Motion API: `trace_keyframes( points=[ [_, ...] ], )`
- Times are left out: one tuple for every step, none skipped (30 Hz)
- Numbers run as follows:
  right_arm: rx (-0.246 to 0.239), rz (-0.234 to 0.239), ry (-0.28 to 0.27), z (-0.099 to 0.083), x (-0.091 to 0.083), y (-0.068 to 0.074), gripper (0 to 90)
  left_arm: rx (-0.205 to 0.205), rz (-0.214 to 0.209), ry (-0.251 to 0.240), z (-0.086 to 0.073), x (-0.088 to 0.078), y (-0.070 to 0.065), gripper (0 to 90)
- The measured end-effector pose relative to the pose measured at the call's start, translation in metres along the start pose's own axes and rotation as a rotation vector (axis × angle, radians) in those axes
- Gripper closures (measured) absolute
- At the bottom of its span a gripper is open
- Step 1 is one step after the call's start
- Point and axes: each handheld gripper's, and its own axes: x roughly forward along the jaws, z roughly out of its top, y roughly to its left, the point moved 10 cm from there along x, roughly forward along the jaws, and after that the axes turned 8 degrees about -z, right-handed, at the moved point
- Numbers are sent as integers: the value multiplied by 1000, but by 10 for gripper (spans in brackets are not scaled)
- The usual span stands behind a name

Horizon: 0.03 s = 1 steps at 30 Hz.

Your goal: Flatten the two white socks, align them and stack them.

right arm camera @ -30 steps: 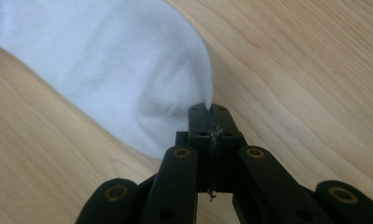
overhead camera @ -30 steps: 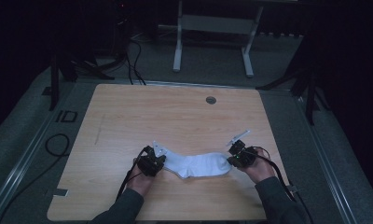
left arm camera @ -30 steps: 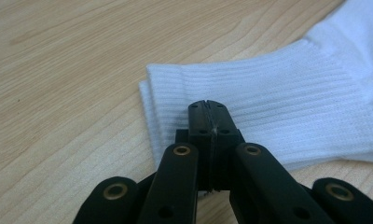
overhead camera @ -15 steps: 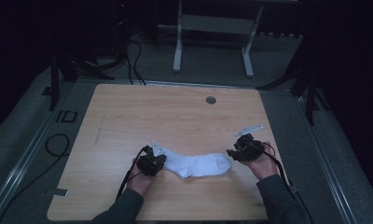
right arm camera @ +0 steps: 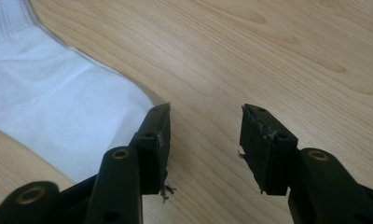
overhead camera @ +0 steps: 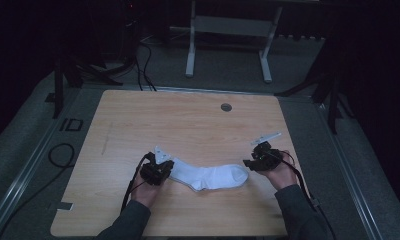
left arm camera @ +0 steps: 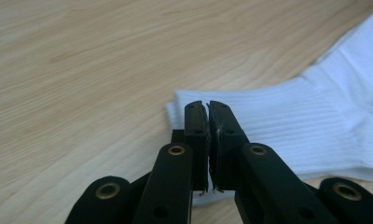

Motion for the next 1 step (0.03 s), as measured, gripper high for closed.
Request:
trace_keyframes(
  points=[
    [0, 0, 0, 0, 0, 0, 523, 0, 5, 3, 0, -1, 3, 867]
  ],
)
